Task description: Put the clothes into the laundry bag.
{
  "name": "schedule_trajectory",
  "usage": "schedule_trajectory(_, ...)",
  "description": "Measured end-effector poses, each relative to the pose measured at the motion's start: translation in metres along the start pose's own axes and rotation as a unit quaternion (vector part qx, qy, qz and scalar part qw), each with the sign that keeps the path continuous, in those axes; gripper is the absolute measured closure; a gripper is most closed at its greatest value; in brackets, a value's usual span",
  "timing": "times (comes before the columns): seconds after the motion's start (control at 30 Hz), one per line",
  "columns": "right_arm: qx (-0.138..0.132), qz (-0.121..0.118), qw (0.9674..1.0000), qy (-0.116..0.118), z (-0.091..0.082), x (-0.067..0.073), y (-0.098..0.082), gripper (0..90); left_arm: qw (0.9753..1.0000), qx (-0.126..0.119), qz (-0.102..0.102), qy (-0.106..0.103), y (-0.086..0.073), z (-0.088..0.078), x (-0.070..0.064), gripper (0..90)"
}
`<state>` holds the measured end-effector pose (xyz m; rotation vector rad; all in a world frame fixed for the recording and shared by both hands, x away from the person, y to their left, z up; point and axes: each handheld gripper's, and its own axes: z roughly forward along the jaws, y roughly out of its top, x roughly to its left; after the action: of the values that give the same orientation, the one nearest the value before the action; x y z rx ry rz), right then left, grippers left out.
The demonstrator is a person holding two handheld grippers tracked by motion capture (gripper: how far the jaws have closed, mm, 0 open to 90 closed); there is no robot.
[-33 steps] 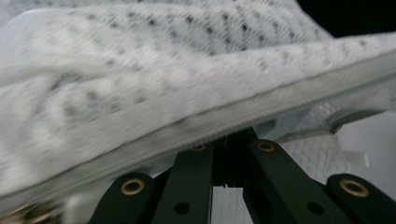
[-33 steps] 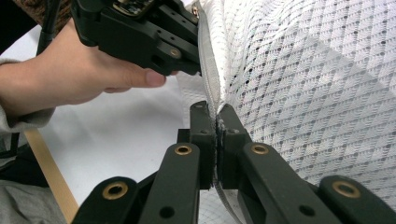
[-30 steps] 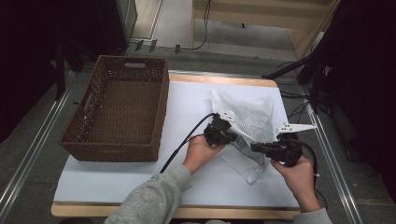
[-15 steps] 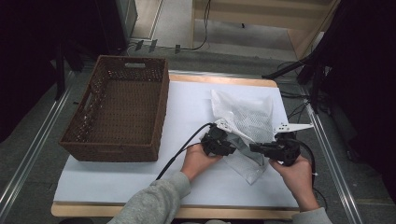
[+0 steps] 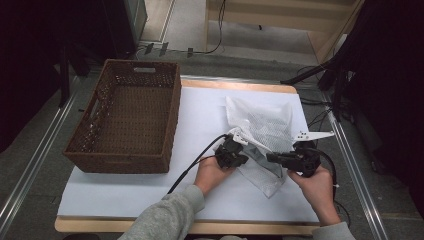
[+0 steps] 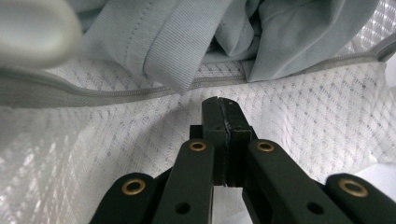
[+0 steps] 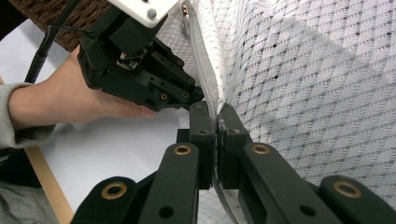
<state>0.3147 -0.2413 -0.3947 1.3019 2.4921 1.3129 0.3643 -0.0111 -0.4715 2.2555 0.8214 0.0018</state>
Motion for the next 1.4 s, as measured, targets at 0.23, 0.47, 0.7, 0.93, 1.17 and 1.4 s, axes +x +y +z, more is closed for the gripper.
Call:
schedule_trajectory(0.23,-0.001,0.001,1.0,-0.001,0.0,-0.001,0.0,88.1,0.9996,-0.018,-0.011,-0.02,0.004,-0.016,0.0,90.0)
schedule_trajectory(0.47,0.001,0.001,1.0,-0.002,0.001,0.0,0.001,88.0,0.9996,-0.022,-0.016,-0.011,-0.004,-0.018,0.001,81.0)
schedule_trajectory(0.7,0.003,-0.001,1.0,-0.003,0.002,0.0,0.001,87.8,0.9992,-0.019,0.015,0.033,-0.005,-0.011,-0.005,62.1)
schedule_trajectory(0.93,0.003,-0.002,1.0,-0.004,0.002,0.0,0.001,87.4,0.9987,-0.027,0.009,0.041,0.0,0.002,-0.001,58.5)
schedule_trajectory(1.17,0.002,-0.004,1.0,-0.007,0.002,0.0,0.001,87.3,0.9957,-0.043,0.038,0.073,-0.005,0.006,-0.008,77.4)
schedule_trajectory(1.4,0.001,-0.005,1.0,-0.008,0.002,0.001,0.001,87.2,0.9985,-0.024,0.003,0.049,0.0,0.003,-0.002,90.0)
